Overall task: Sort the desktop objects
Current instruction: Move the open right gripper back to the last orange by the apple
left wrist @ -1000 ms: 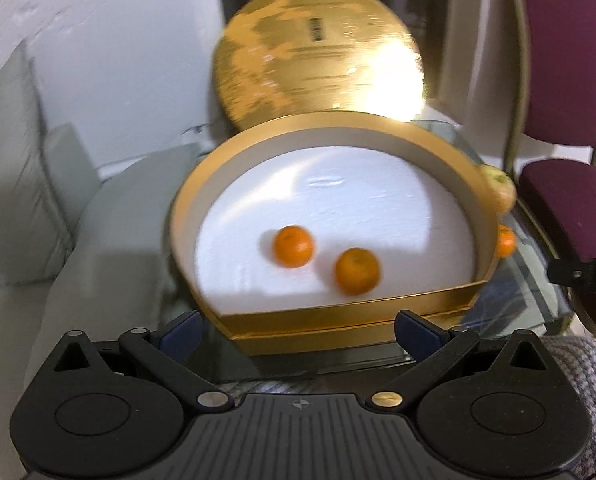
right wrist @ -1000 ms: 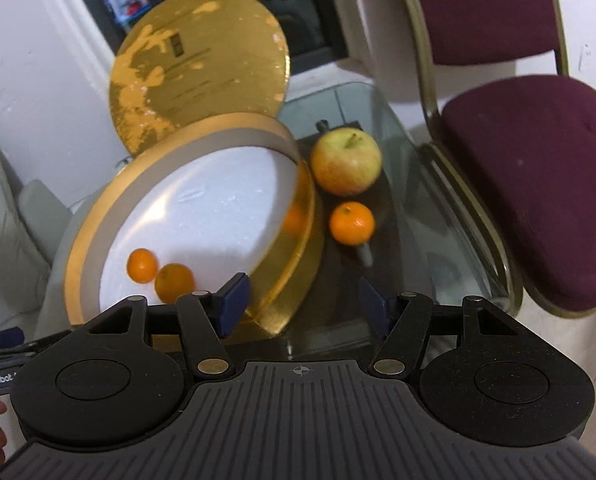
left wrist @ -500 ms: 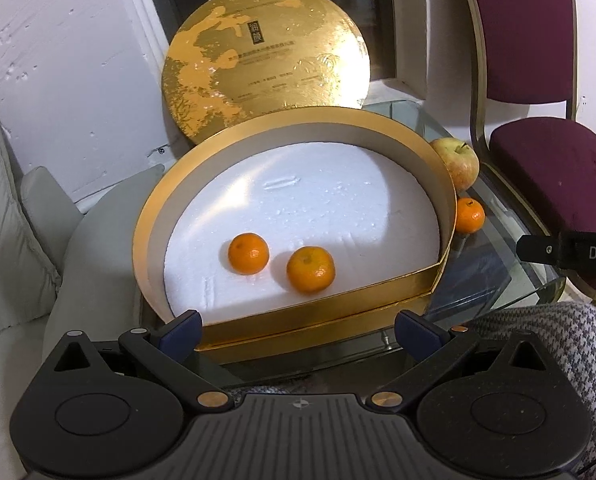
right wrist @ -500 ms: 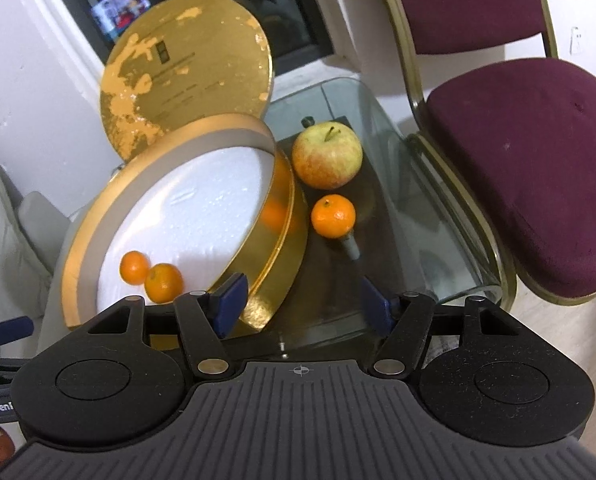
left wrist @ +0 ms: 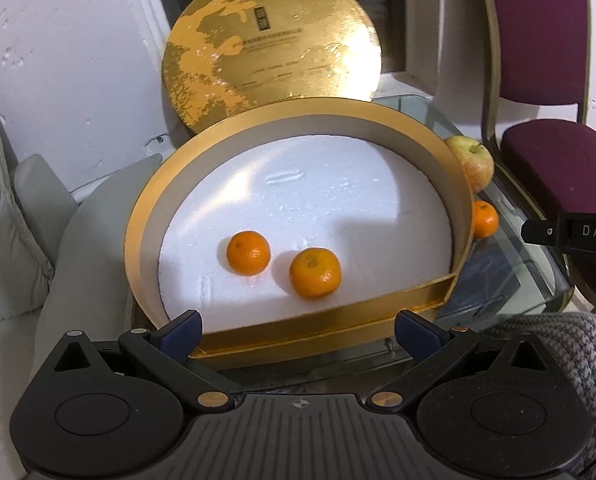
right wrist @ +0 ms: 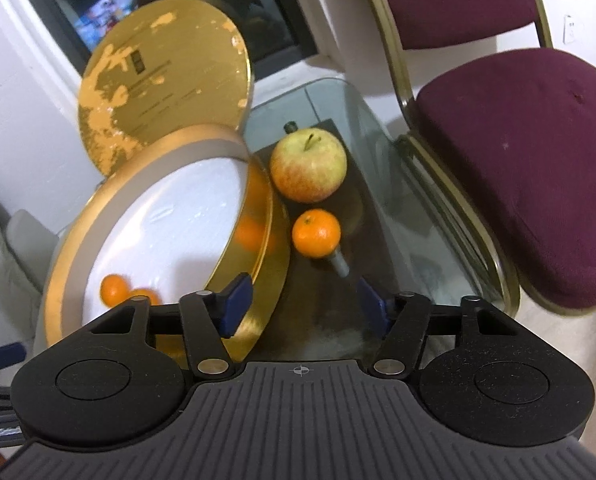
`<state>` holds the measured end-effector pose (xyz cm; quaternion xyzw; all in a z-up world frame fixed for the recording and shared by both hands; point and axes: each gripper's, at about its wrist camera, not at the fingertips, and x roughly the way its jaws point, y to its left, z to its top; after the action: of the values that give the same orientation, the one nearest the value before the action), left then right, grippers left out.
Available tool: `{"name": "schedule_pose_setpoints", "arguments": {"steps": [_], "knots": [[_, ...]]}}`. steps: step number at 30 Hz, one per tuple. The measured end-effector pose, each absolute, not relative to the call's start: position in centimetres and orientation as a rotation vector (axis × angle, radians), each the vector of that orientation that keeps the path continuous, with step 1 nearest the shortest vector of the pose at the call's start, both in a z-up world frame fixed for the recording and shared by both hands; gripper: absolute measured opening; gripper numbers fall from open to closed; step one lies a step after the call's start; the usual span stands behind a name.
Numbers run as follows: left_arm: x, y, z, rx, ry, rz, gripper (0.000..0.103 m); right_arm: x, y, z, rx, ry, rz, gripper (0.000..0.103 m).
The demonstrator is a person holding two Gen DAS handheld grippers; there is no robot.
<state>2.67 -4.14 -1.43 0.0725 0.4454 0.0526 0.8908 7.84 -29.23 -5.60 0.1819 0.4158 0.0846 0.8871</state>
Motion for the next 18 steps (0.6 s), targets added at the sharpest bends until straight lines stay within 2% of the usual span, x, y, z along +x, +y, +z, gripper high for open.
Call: {"name": "schedule_pose_setpoints", "arguments": {"steps": [5,16,18], "knots": [[3.8,-3.1,-2.2,0.123,0.946,0.125,0.102,11.0,-29.1,-7.3,0.365,0.886,0.154,0.059],[5.5,-1.8,-2.7,0.091,0.934,0.122,0.102,17.0,-29.1,-11.0,0.537,0.959,0.103,0.055],[5.6,-1.7,-2.8,0.087,0.938,0.121,0.102,17.6,-29.0,-11.6,0.557,0.975,0.103,0.05]]}}
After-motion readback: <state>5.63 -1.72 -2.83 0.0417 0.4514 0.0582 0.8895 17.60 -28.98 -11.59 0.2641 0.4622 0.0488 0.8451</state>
